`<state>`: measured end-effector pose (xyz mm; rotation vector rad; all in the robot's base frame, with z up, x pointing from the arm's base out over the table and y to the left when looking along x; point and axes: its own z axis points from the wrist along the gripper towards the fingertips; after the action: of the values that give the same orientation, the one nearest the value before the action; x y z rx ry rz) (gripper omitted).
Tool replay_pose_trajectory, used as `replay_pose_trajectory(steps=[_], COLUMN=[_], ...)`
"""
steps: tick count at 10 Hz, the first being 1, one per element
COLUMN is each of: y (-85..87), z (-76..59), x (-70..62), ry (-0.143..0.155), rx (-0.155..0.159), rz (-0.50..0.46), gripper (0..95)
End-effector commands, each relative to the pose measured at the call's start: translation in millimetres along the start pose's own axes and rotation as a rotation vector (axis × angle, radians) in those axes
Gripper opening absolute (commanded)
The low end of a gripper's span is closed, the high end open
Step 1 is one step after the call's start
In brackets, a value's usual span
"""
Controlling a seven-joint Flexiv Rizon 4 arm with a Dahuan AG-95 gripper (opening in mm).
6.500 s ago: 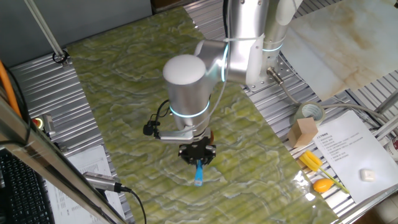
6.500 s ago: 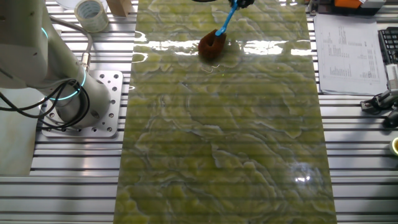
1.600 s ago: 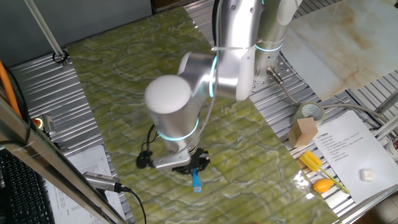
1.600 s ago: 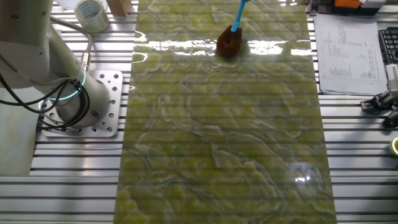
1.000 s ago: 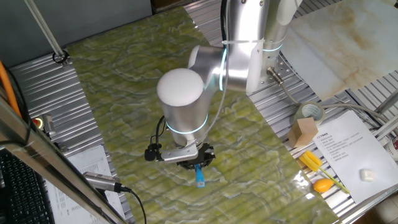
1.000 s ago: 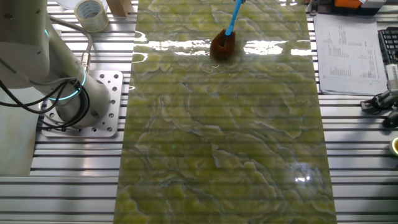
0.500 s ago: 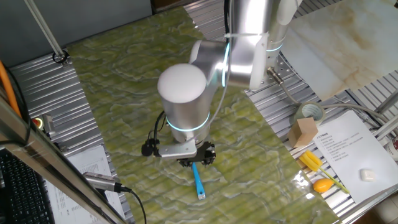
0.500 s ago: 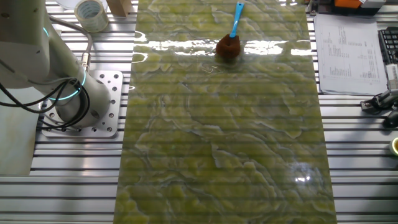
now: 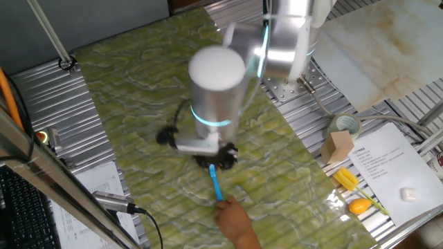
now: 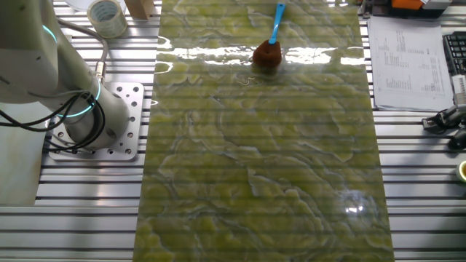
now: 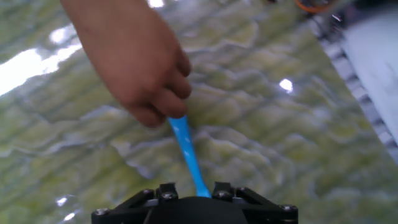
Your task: Scrub the table with a brush
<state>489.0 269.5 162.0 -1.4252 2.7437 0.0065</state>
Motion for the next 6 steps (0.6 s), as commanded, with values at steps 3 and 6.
replay_pose_trajectory(steps=[3, 6], y=[-64.5, -99.2], z=[-4.9, 3.5], x=[28.8, 38.0], ry=[-0.008, -0.005], rx=[0.018, 0.013], rz=[0.107, 0.124], gripper=[0.0, 0.0])
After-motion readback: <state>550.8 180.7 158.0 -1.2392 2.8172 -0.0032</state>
